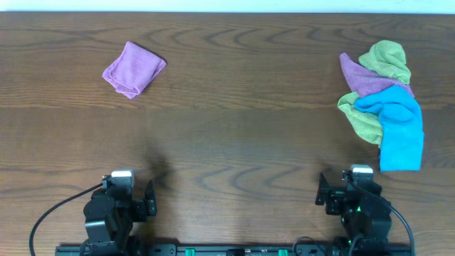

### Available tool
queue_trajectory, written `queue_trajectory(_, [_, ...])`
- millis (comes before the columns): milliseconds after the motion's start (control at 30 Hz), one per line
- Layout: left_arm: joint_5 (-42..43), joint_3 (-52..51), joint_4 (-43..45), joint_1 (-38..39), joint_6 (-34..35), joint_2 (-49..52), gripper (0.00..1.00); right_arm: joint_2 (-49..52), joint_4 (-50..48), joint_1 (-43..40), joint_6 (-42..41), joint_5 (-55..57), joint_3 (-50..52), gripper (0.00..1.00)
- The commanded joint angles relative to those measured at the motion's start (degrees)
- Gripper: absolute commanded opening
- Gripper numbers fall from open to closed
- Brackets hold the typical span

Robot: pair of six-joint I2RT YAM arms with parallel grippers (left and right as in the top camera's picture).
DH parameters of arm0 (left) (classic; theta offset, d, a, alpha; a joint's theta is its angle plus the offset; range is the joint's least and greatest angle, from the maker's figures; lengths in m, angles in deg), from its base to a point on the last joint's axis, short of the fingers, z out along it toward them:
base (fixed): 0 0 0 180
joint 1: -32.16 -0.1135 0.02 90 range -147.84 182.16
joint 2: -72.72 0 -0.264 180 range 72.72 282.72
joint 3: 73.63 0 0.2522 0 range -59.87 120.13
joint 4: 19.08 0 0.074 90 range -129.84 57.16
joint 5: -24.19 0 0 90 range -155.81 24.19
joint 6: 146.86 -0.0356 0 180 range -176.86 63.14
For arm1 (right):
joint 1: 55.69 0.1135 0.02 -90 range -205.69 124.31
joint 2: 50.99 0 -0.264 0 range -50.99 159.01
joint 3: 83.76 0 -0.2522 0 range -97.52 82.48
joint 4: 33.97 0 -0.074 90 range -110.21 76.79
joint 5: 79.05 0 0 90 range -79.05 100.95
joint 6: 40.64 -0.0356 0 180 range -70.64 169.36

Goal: Fold the cloth
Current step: 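Move the right gripper toward the blue cloth on the right pile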

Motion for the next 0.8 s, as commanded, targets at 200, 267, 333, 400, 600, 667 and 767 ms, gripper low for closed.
queue_trajectory(200, [-1.27, -2.47, -2.27, 0.24, -1.25, -0.42, 0.95, -0.57, 0.02, -0.57, 0.85, -0.22, 0.61, 0.99])
queue_trajectory(267, [-1.27, -2.47, -2.27, 0.24, -1.25, -0.42, 0.95, -0.57, 0.02, -0.57, 0.83, 0.81, 0.61, 0.99])
queue_trajectory(333, [-1.27, -2.47, -2.27, 0.24, -1.25, -0.42, 0.95, -0.55, -1.33, -0.59, 0.81, 0.83, 0.46, 0.99])
queue_trajectory(400, [-1.27, -2.47, -2.27, 0.24, -1.25, -0.42, 0.95, 0.11, -1.38, -0.76, -0.15, 0.92, -0.83, 0.99])
queue_trajectory(600, [-1.27, -2.47, -2.27, 0.24, -1.25, -0.42, 0.95, 11.93, 1.01, -5.73, -7.65, 2.40, -12.68, 0.99])
queue_trajectory(667, [-1.27, -2.47, -2.27, 0.24, -1.25, -0.42, 0.95, 17.99, 3.17, -8.24, -8.04, 2.36, -18.64, 0.99])
queue_trajectory(767, [-1.27, -2.47, -2.27, 0.24, -1.25, -0.42, 0.95, 27.45, 7.10, -12.09, -8.00, 2.34, -28.70, 0.99])
